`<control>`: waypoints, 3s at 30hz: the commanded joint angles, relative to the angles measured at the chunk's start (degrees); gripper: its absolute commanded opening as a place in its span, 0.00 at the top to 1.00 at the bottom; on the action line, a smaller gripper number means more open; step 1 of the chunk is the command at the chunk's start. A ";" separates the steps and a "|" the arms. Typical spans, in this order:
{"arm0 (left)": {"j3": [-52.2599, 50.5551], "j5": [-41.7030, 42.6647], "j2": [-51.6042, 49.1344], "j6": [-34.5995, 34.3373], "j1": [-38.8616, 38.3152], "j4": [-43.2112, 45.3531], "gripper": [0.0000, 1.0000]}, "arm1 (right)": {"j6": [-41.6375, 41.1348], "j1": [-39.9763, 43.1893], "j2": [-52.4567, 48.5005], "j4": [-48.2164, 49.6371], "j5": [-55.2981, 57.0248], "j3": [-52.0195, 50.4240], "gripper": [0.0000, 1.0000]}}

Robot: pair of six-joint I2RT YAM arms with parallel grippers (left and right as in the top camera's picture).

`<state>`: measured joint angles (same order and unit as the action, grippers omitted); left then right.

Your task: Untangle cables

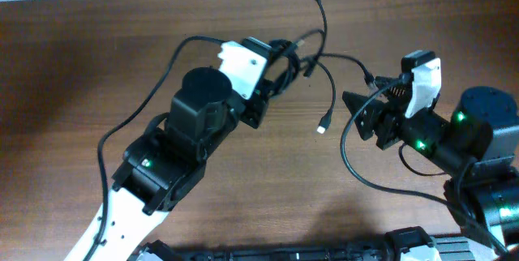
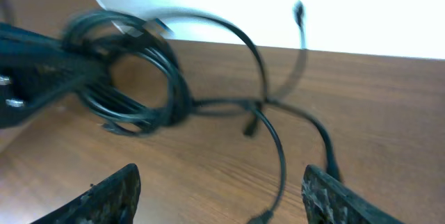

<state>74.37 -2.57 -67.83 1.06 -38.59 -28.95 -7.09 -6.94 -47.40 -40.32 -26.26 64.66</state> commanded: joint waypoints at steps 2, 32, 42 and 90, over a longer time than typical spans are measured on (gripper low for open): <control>1.14 18.05 -1.03 16.31 0.11 0.81 1.00 | 3.91 0.26 0.94 0.15 -5.22 0.04 0.26; 1.11 33.27 -3.48 50.29 0.11 -3.87 1.00 | 29.42 0.26 0.92 -5.60 -11.02 0.04 0.25; 1.11 37.33 -3.48 51.32 0.11 -4.15 1.00 | 29.40 0.26 0.92 -4.15 -12.44 0.04 0.25; 1.11 7.74 -3.52 9.75 0.13 0.00 0.01 | 18.58 0.26 0.55 1.49 -3.32 0.04 0.96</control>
<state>74.48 19.88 -71.75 27.51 -38.46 -29.28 14.59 -6.94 -47.20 -40.12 -30.13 64.60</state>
